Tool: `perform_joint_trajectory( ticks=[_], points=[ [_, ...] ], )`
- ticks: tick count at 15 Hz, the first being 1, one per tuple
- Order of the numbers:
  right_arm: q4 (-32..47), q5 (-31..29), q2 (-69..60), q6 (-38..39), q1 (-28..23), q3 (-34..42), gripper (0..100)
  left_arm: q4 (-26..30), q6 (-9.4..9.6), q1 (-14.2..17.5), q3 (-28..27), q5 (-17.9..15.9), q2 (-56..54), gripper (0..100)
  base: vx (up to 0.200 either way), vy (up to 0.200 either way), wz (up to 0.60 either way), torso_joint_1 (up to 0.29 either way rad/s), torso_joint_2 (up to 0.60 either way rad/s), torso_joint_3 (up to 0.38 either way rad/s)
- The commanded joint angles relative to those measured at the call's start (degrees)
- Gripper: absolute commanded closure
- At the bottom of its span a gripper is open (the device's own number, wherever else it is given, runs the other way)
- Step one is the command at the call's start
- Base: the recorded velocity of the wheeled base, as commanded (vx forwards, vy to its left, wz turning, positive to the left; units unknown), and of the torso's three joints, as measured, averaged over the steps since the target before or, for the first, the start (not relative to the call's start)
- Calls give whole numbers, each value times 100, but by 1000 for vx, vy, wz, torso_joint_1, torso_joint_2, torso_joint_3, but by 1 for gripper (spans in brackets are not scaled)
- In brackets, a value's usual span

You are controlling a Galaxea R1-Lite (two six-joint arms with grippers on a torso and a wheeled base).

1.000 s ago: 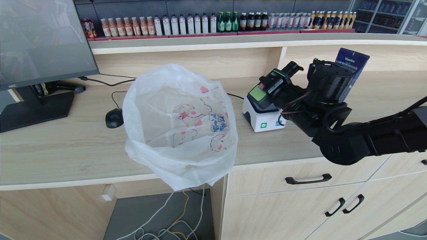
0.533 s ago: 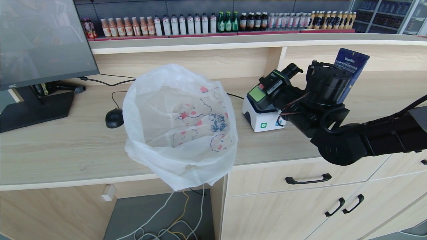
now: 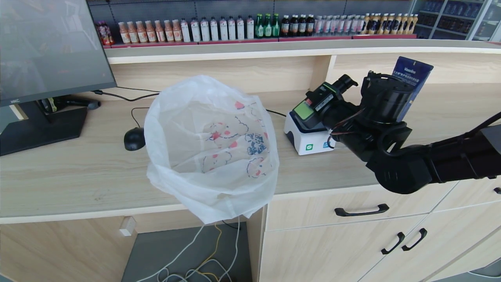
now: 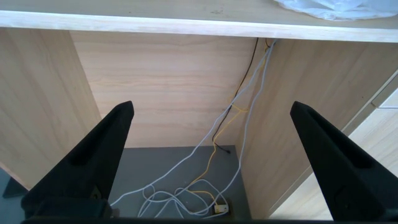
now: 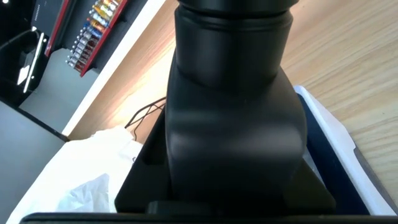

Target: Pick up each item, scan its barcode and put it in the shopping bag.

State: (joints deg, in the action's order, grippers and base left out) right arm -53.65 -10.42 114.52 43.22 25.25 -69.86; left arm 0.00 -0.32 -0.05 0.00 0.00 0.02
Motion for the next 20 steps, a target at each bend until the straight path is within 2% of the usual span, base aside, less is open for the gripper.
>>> perform_joint_trajectory(
  ticks=[1,14,20],
  points=[
    [4,-4,0,3,-11,8,100,0,5,5,0,0,-2,0,0,0,0,0,0,0],
    [13,-4,-263,-50,15,-18,100,0,-3,-4,0,0,-2,0,0,0,0,0,0,0],
    [4,-4,-826,-454,42,210,100,0,5,-4,0,0,-2,0,0,0,0,0,0,0]
  ],
)
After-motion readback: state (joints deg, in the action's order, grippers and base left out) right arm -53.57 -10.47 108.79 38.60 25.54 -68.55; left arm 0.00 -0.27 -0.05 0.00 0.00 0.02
